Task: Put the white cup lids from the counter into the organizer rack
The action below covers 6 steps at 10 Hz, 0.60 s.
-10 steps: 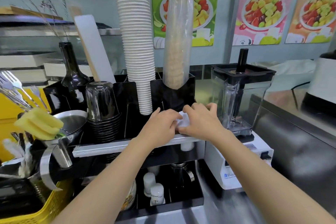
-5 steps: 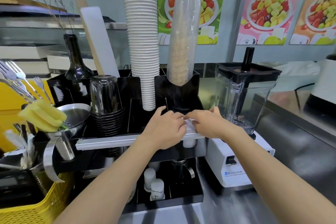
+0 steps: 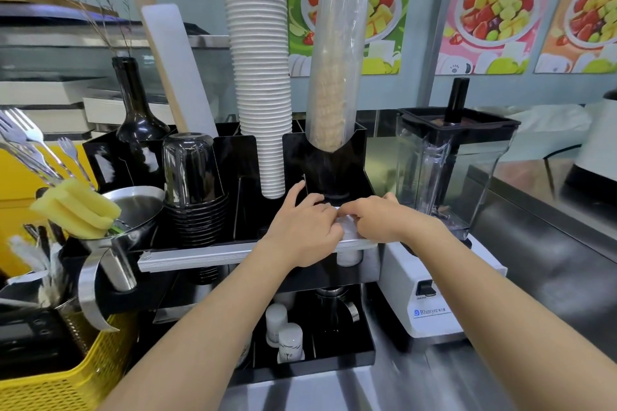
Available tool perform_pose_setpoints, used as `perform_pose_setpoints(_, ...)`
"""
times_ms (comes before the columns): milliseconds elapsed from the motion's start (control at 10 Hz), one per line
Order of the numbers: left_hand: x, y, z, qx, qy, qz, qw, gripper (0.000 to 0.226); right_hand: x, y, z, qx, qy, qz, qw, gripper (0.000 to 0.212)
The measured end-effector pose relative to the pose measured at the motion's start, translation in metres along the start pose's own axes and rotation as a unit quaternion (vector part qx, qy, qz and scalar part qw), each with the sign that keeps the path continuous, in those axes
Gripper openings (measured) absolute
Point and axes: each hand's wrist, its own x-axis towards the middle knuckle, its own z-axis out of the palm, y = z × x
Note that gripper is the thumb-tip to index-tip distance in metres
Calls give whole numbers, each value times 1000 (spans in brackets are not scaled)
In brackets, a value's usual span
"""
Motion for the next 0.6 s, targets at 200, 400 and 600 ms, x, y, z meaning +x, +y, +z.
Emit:
perform_pose_setpoints(200,-5,2,1,49,60,0,997,68,0,1,5,1,29,-12,1000,64)
perform_pose_setpoints(400,-5,2,3,55,67,4,996,65,-3,4,10,15,54,-9,998,59)
perform_pose_setpoints(600,-3,0,5,51,79,5,996,60,-4,1,8,46,42,29,998,56)
